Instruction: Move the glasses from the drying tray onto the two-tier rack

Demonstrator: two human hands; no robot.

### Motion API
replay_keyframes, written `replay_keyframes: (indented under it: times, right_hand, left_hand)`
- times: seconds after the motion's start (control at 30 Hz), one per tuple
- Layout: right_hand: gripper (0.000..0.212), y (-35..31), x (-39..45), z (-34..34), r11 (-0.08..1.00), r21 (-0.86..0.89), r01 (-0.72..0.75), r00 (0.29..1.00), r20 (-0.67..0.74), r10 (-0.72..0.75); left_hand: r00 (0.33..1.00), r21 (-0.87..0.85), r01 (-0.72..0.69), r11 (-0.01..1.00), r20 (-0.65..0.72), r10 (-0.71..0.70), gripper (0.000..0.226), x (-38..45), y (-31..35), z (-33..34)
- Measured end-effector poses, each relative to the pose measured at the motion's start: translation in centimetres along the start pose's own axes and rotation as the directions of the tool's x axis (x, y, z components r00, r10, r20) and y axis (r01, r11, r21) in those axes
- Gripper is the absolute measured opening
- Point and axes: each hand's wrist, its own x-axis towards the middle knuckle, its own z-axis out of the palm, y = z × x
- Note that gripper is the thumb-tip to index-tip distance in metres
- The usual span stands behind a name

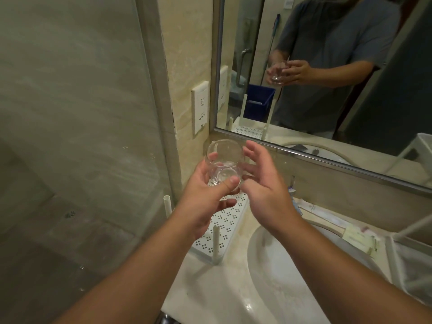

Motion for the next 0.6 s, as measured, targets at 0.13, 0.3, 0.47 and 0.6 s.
replay_keyframes:
  times: [0.13,0.3,0.47,0.6]
  right_hand:
    - [0.065,-1.1,-0.2,-1.4,0.993,-0.114,0.013,1.0,-0.01,-0.015]
    - [0.086,-0.9,-1.0,-4.9,0.933,-0.358,-0.03,0.994,-0.111,-0.011]
    - [0.098,-0.4,-2.8,-10.2,0.891,-0.443,-0.104,0.982,-0.187,0.022]
    - [0.1,0.4,-5.1,-15.2,0.855,-0.49,-0.169,0.959,-0.283,0.028]
  left_hand:
    - [0.998,0.135,-0.05,0.99,0.051,0.043,0.072,0.4,-0.7,1.1]
    - [0.985,0.238,-0.1,0.966,0.16,0.063,0.078,0.8,-1.9,4.9]
    - [0.955,0.253,-0.123,0.96,0.293,0.045,0.077,0.3,-4.1,10.0]
    - [0.916,0.27,-0.112,0.956,0.401,-0.006,0.081,-0.2,-5.7,15.2]
